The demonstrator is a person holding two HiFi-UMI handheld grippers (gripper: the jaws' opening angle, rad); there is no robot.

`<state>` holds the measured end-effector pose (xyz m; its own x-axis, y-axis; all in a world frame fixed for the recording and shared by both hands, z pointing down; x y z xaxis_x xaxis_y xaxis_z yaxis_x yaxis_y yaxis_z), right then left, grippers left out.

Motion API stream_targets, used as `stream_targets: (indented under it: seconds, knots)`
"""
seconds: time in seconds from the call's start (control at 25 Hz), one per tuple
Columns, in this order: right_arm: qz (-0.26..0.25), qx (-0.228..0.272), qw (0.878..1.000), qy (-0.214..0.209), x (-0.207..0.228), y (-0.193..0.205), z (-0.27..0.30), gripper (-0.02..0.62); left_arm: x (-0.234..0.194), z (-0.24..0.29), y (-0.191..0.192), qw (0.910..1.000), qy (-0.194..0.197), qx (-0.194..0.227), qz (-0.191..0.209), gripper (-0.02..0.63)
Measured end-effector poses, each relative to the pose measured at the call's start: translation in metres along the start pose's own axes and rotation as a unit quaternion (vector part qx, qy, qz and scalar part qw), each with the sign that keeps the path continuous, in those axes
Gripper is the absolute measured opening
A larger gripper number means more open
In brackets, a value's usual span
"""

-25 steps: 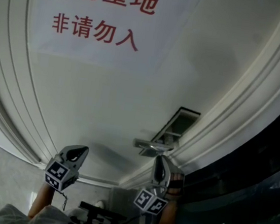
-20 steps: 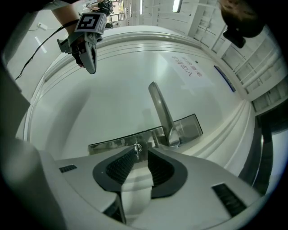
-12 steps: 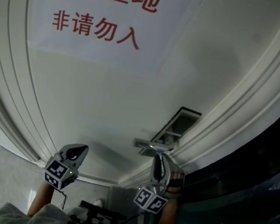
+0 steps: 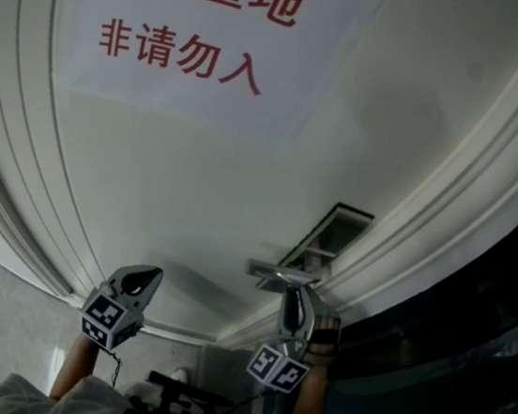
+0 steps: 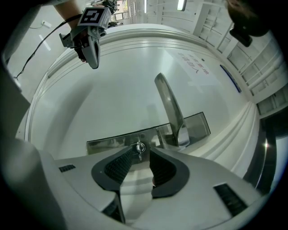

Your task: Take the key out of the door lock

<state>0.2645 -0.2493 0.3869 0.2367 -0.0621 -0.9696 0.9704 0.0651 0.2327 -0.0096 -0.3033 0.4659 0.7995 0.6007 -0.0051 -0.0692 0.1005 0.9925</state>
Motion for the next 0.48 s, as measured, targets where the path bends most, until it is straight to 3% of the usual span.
stream_targets:
  seconds: [0.28,0.48]
  knots:
    - [-0.015,-0.005,1.000,-0.009,-0.0017,0.0003,0.0019,0.130,0.0020,0.0009,0.0004,1.0000,0.000,-0.002,-0.002,0.005]
    - [-0.026,-0.008,1.000,0.004,-0.0025,0.0019,0.0019,0.070,0.0019,-0.0001,0.0022,0.9999,0.000,-0.003,-0.010,0.005]
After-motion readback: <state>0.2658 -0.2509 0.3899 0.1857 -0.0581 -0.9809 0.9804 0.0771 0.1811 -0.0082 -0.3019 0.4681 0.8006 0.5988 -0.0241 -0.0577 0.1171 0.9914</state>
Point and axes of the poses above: the fingertips, and each gripper's own axes: z forward along the fingers, x to its right, y out of its underside, the point moved 6 cm from there along -z, backward along the fingers, and after that the axes turned 7 degrees about -y, right-handed, at the moved point
